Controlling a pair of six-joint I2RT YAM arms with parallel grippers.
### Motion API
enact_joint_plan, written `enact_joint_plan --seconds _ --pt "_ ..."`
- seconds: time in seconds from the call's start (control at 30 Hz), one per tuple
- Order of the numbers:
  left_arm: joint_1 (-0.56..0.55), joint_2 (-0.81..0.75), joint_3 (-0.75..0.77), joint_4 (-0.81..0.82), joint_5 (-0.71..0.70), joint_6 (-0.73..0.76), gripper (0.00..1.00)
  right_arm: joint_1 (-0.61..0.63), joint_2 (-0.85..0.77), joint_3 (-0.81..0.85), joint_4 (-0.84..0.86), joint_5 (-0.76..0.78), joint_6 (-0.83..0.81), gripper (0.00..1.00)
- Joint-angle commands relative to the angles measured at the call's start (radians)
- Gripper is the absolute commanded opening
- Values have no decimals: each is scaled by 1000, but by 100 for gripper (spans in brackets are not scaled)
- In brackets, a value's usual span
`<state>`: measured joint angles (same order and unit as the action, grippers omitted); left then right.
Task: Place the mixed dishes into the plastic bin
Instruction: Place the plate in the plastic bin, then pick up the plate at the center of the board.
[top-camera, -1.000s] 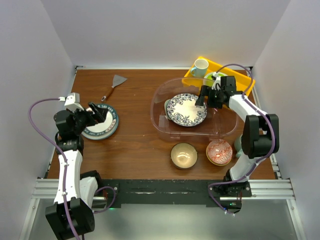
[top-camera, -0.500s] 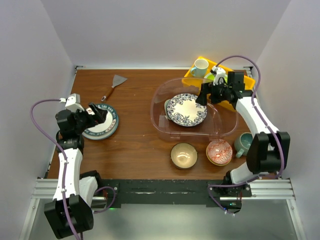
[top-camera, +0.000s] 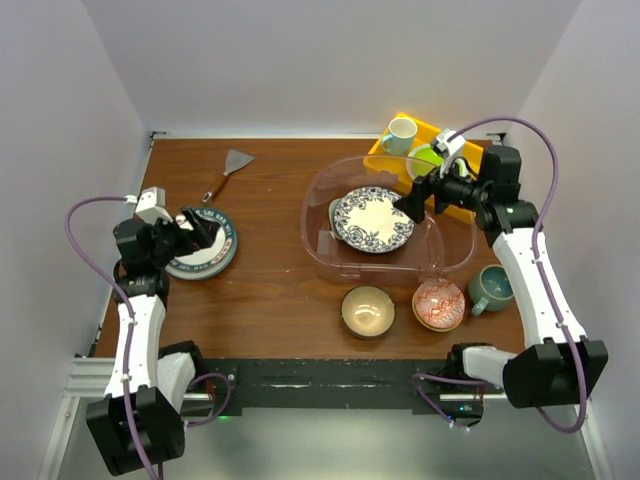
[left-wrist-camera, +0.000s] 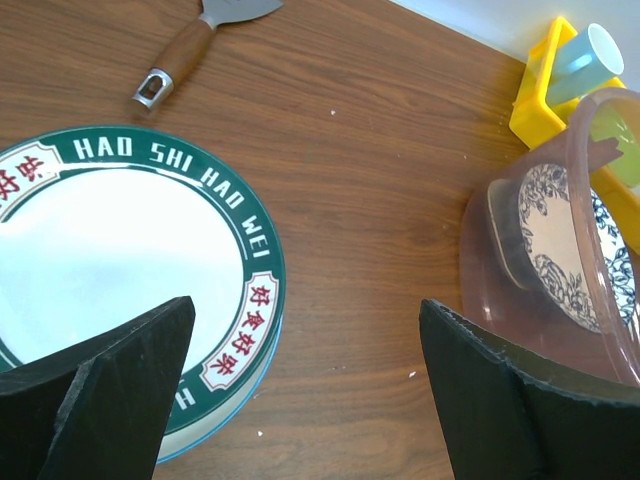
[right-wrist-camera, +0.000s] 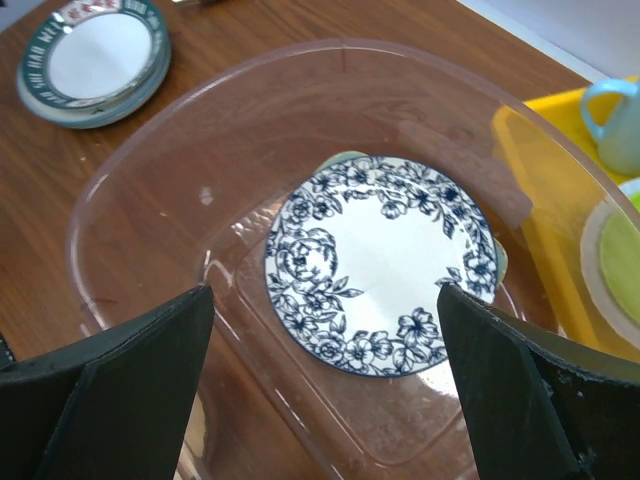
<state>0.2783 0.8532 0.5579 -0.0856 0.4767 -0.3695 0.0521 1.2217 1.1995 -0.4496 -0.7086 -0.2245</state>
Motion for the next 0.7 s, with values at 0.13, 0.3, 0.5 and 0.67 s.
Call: enact_joint_plan --seconds 0.13,0.3,0.5,0.67 --pt "-56 4 30 -32 -7 0 100 -35 -85 -106 43 -164 -38 98" --pt "-103 23 59 -94 -65 -20 100 -49 -106 -150 71 -206 -47 98" --pt "-223 50 103 -158 -206 -22 100 -49 -113 -144 46 -212 -72 98" --pt "-341 90 163 -224 -389 -8 100 -49 -117 -137 29 -204 -78 98"
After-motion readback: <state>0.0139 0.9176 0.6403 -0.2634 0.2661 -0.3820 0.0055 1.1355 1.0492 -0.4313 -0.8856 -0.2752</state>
